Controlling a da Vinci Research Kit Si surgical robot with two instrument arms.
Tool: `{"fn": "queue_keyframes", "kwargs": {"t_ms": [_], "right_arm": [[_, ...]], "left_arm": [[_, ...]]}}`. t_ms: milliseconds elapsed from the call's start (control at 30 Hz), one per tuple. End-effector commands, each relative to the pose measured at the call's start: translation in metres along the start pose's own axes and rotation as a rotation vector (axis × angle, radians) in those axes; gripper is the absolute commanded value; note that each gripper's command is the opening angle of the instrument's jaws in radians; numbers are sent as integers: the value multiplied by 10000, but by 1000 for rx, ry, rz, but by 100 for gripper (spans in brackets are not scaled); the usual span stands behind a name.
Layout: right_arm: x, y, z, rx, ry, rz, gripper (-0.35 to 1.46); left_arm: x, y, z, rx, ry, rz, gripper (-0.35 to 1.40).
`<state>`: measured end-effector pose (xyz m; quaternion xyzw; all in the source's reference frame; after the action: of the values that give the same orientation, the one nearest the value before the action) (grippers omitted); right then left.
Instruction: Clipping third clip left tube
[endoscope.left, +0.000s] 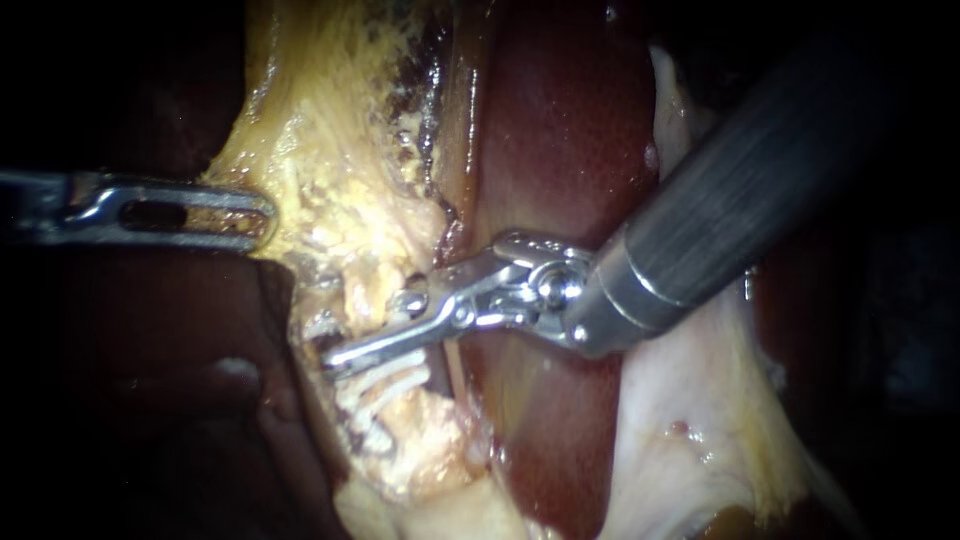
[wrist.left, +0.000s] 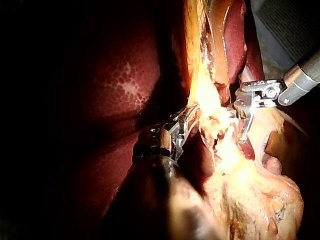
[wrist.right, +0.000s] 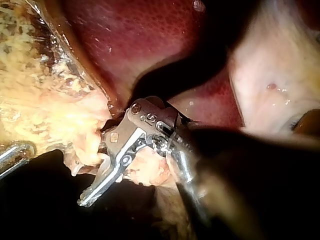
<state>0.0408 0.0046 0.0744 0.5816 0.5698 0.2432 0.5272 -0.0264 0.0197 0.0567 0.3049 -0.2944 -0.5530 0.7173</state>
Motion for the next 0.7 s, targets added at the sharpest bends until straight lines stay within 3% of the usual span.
{"fn": "queue_keyframes", "kwargs": {"t_ms": [33,133,200,233,300,533,700], "right_arm": [[0,0,0,2,-4,3,49],[0,1,0,0,-6,21,46],[0,1,-1,-5,-1,21,33],[0,1,-1,-11,7,22,18],[0,3,-4,-30,27,24,-31],[1,23,-25,-74,59,31,-35],[0,24,-27,-77,60,31,-35]], "left_arm": [[0,0,0,0,0,0,-35],[0,0,0,0,0,0,-35],[0,0,0,0,0,0,-35],[0,0,0,0,0,0,-35],[0,0,0,0,0,0,-35],[1,0,1,-1,-1,0,-35],[1,0,1,-1,-1,0,-35]]}}
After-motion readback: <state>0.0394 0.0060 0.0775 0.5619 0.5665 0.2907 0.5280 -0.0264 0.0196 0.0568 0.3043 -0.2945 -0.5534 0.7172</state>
